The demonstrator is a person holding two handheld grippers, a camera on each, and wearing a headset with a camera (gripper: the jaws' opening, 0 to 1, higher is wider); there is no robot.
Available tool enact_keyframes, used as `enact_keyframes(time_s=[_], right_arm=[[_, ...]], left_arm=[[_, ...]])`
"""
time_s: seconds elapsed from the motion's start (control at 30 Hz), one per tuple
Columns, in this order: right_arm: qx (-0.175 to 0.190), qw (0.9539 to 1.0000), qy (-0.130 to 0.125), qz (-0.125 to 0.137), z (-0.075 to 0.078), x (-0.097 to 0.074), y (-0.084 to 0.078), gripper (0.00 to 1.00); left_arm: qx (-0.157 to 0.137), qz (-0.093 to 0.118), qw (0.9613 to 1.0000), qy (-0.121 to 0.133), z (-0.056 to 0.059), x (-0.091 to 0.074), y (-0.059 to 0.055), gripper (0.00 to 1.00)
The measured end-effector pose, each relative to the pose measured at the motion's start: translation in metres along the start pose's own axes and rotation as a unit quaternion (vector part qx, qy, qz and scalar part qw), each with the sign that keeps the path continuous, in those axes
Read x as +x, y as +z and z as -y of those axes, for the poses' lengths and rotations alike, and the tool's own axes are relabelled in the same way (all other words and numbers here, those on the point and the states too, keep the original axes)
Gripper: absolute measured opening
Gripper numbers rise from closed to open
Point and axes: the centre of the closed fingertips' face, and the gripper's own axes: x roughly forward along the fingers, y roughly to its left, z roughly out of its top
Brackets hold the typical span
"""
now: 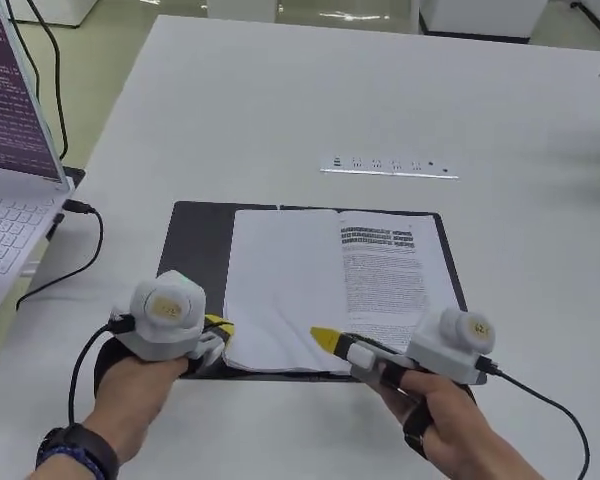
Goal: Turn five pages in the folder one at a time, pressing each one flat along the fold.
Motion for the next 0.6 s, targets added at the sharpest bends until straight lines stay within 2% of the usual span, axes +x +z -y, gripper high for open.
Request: enact_keyframes(time_s=[0.1,0.23,0.3,0.33,0.37,0.6], right_arm=[[0.000,1.0000,-0.002,-0.004,0.002,0.001,-0.002,0.39],[-0.003,1.0000,-0.002,-0.006,0.003,0.002,-0.003,0.37],[-0.009,0.9999,0.000,-0.011,0.004,0.003,-0.005,0.36],[-0.009,0.9999,0.001,-0.011,0.005,0.003,-0.005,0.34],[-0.007,0.9999,0.002,-0.010,0.007,0.003,-0.004,0.33],[0.012,0.9997,-0.008,0.019,0.017,0.012,0.013,0.25]], left_arm=[[0.011,-0.018,0.9998,-0.002,0.000,0.008,-0.010,0.00],[0.010,-0.031,0.9994,-0.011,0.001,0.016,-0.022,0.00],[0.017,-0.054,0.9983,-0.010,0.002,0.018,-0.036,0.00],[0.012,-0.042,0.9991,0.000,0.001,0.017,-0.034,0.00],[-0.007,-0.036,0.9993,-0.003,0.003,0.017,-0.033,0.00],[-0.006,-0.028,0.9996,-0.001,0.002,0.016,-0.033,0.00]])
